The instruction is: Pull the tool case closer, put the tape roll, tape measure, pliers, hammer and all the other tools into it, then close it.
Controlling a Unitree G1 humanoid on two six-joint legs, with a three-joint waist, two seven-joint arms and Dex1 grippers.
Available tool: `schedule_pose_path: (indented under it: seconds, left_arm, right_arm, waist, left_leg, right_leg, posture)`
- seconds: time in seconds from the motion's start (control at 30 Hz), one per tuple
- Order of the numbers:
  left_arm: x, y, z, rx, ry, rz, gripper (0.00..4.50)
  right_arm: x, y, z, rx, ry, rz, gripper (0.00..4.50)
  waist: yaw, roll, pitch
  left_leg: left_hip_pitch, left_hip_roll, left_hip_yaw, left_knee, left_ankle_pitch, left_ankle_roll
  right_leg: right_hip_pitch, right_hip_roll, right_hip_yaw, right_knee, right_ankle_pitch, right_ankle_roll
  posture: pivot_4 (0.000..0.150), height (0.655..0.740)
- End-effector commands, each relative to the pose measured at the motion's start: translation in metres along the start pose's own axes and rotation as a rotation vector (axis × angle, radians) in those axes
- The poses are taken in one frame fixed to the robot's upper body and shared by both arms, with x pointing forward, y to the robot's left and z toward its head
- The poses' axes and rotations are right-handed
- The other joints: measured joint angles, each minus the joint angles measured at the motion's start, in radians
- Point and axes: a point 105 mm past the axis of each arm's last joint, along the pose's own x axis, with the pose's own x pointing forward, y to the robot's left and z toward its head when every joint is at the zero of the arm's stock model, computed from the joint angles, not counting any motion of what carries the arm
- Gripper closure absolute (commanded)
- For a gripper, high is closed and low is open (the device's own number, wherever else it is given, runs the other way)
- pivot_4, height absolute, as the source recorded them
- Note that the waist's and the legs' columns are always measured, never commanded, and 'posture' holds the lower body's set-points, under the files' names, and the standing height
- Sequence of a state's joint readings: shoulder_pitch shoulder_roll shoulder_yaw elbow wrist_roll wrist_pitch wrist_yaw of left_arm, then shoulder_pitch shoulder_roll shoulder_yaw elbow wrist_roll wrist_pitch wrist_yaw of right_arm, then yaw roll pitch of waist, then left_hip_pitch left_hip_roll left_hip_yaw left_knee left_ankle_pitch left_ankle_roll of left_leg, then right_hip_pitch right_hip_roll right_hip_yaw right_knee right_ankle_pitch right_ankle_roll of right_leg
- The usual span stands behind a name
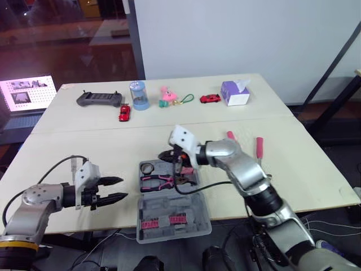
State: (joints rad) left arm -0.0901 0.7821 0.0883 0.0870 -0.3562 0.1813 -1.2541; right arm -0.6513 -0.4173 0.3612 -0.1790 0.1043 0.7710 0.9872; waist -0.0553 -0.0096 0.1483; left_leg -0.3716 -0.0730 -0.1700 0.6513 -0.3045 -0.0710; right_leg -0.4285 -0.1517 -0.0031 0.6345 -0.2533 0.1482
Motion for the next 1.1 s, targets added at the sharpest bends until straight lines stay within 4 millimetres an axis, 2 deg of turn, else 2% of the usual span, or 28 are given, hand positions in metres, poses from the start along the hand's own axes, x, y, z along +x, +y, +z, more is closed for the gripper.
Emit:
schedule_pose_path:
  seconds: [0.03,0.07,0.1,0.27,0.43,0.6,0.73,0.97,1.1]
  left_arm:
    - [0.01,-0.002,-0.01,0.03,0.091,0.007,3.82]
    - [0.013,-0.003,-0.015,0.037,0.118,0.009,4.32]
    - [0.016,-0.003,-0.02,0.037,0.145,0.014,4.42]
    - [0.032,-0.005,-0.033,0.072,0.194,0.039,4.42]
    - [0.044,-0.01,-0.032,0.067,0.224,0.032,4.42]
    - [0.05,-0.01,-0.031,0.063,0.229,0.033,4.42]
    - [0.063,-0.015,-0.032,0.061,0.243,0.003,4.42]
    - [0.088,-0.013,-0.024,0.075,0.233,0.002,4.42]
    - [0.094,-0.011,-0.02,0.079,0.226,-0.005,4.42]
  right_arm:
    - [-0.021,-0.006,-0.027,0.023,0.114,-0.019,4.5]
    - [-0.026,-0.011,-0.038,0.019,0.167,-0.042,4.5]
    - [-0.03,-0.014,-0.047,0.008,0.214,-0.06,4.5]
    - [-0.04,-0.018,-0.076,-0.033,0.387,-0.059,4.5]
    - [-0.033,-0.011,-0.089,-0.097,0.478,-0.009,4.5]
    - [-0.023,-0.005,-0.091,-0.122,0.492,0.019,4.5]
    - [-0.014,-0.001,-0.087,-0.125,0.482,0.036,4.5]
    - [-0.014,-0.003,-0.088,-0.126,0.493,0.024,4.5]
    - [-0.012,-0.004,-0.087,-0.124,0.488,0.021,4.5]
  waist:
    - [0.008,0.0,0.0]
    - [0.007,0.0,0.0]
    - [0.005,0.001,0.001]
    - [0.01,0.001,0.001]
    - [0.013,0.001,0.001]
    - [0.013,0.001,0.001]
    - [0.014,0.001,0.001]
    - [0.025,0.002,0.0]
    - [0.042,0.002,0.0]
  left_leg:
    - [0.0,0.0,0.001,0.0,0.0,0.0]
    - [0.0,0.0,0.001,0.0,0.0,0.0]
    - [0.0,0.0,0.001,0.0,0.0,0.0]
    - [0.0,0.001,0.002,0.0,0.0,0.0]
    - [0.0,0.001,0.002,0.001,0.0,0.0]
    - [0.0,0.001,0.002,0.001,0.0,0.0]
    - [0.0,0.001,0.002,0.001,0.0,0.0]
    - [0.0,0.0,0.001,0.003,0.0,0.0]
    - [0.001,0.0,0.001,0.006,0.0,0.0]
  right_leg:
    - [0.0,0.0,0.0,-0.001,0.0,0.0]
    - [0.0,0.0,0.0,-0.001,0.0,0.0]
    - [0.0,0.0,0.0,0.0,0.0,0.0]
    - [0.0,0.001,0.0,0.0,0.0,0.0]
    - [0.0,0.0,0.0,0.0,0.0,0.0]
    - [0.0,0.0,0.0,0.0,0.0,0.0]
    - [0.0,0.001,0.0,0.0,0.0,0.0]
    - [0.002,0.0,0.0,0.0,0.0,0.0]
    - [0.004,0.001,0.0,0.0,0.001,0.001]
  posture:
    - [0.15,0.74]
    - [0.15,0.74]
    - [0.15,0.74]
    - [0.15,0.74]
    - [0.15,0.74]
    - [0.15,0.74]
    - [0.15,0.74]
    - [0.15,0.74]
    - [0.15,0.74]
